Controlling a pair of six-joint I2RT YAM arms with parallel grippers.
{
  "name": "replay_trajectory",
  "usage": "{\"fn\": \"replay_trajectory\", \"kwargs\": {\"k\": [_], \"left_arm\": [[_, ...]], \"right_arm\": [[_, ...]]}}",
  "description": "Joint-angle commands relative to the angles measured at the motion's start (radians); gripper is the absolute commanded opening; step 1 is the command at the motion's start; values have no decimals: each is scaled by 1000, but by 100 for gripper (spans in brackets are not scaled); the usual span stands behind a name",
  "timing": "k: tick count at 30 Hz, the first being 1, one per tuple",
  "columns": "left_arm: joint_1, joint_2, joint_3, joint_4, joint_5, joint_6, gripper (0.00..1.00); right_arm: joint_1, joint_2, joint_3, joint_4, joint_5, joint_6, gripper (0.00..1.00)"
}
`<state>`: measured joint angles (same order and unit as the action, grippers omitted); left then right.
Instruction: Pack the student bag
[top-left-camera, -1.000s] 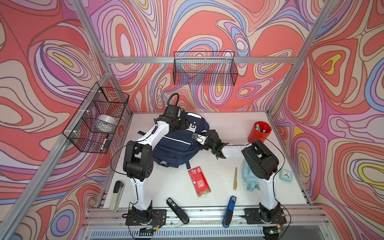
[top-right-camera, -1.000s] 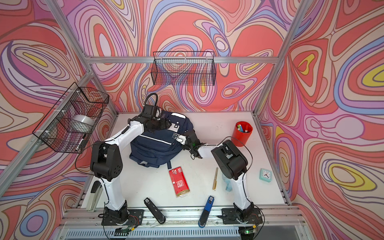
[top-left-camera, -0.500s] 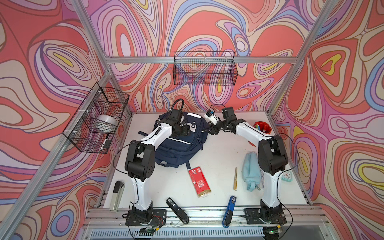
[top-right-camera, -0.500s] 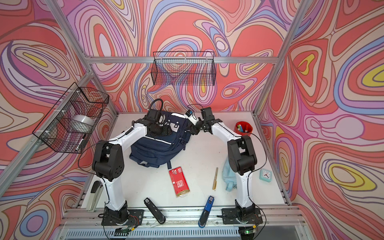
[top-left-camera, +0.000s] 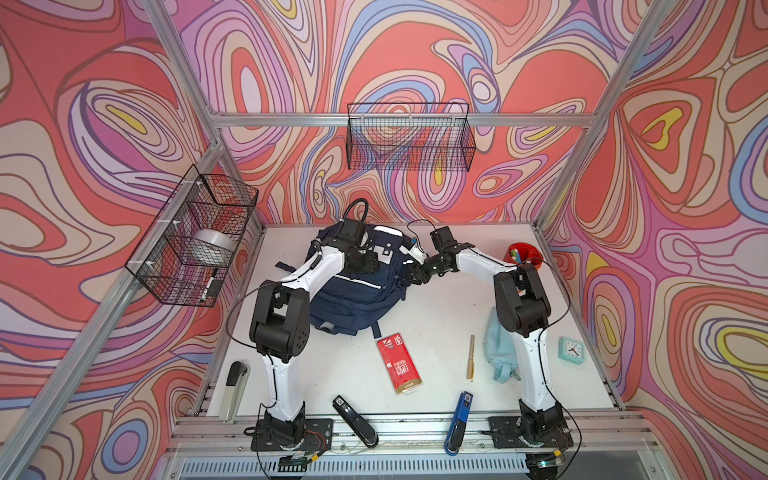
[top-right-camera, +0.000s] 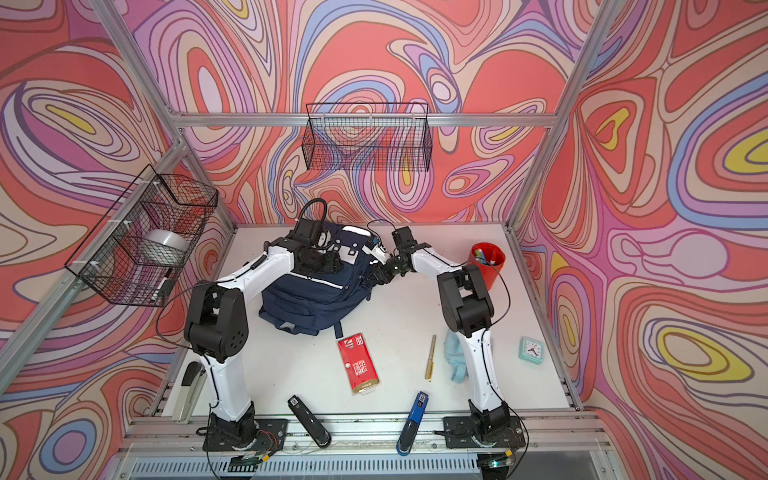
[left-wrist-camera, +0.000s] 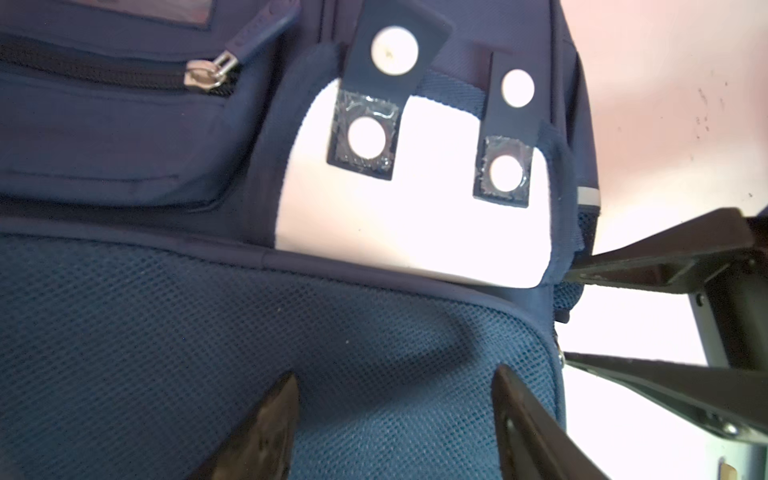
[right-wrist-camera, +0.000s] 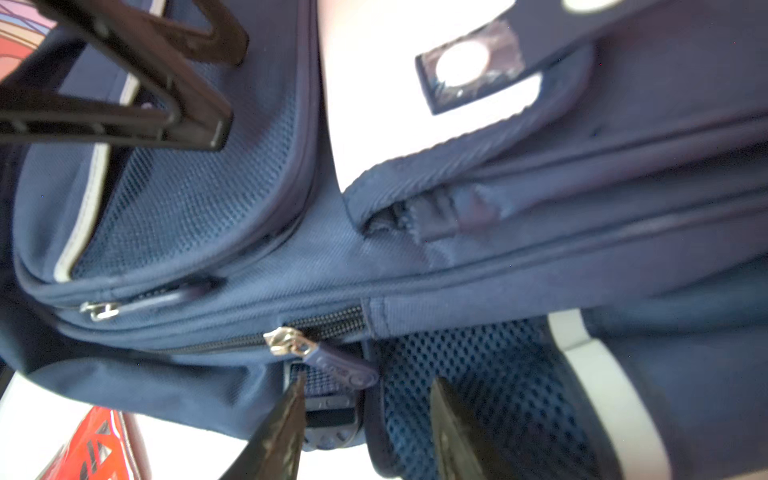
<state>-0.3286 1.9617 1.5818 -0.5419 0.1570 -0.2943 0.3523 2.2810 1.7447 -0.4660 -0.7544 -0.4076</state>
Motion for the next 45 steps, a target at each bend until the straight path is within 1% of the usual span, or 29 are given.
{"fn": "replay_trajectory", "kwargs": {"k": [1, 3, 7, 9, 11, 13, 20, 23, 27, 29, 30, 31, 33, 36, 38, 39, 40, 41, 42, 45], "left_arm": [[-7, 24, -16, -5, 31, -13, 68], [-12, 38, -20, -1, 42, -20, 68], [-14, 44, -43, 25, 52, -40, 67], [-13, 45, -55, 37, 59, -47, 67], [-14, 50, -62, 37, 54, -50, 68], [-14, 51, -71, 43, 43, -54, 67], [-14, 52, -88, 55, 34, -57, 67], [-13, 52, -97, 62, 30, -61, 67], [-14, 54, -101, 67, 28, -68, 67], [-14, 55, -102, 69, 35, -72, 67], [-14, 53, -103, 72, 35, -75, 67], [-14, 52, -104, 75, 36, -78, 67], [-15, 54, -104, 78, 37, -82, 67], [-14, 54, -103, 80, 36, -86, 67], [-14, 54, -103, 79, 36, -86, 67], [-13, 54, -105, 80, 36, -86, 67], [-14, 54, -105, 79, 36, -86, 67], [-14, 54, -105, 79, 34, -87, 67], [-14, 52, -105, 80, 32, -88, 67], [-14, 51, -105, 80, 23, -93, 67]], "right_arm": [[-1, 0, -20, 75, -24, 3, 48], [-1, 4, -26, 108, -28, 0, 48], [-1, 56, 37, 63, -92, -12, 47], [-3, 68, 43, 63, -117, -10, 49], [-6, 92, 79, 22, -165, 4, 53], [-5, 103, 98, -5, -175, 6, 54], [-4, 87, 38, 22, -204, 29, 54], [-3, 99, 32, 48, -206, 49, 52], [-3, 130, 64, 23, -219, 41, 49], [-4, 133, 61, 33, -228, 42, 46], [-3, 136, 61, 39, -232, 49, 42], [-3, 142, 67, 33, -252, 50, 36], [-3, 152, 85, 9, -278, 46, 27], [-3, 135, 57, 27, -271, 49, 26], [-3, 116, 34, 38, -269, 49, 22], [-4, 106, 25, 40, -266, 48, 18], [-3, 99, 22, 36, -269, 46, 9], [-3, 91, 20, 30, -266, 44, 3], [-3, 82, 14, 30, -266, 43, 0], [-4, 46, -33, 72, -216, 72, 0]]}}
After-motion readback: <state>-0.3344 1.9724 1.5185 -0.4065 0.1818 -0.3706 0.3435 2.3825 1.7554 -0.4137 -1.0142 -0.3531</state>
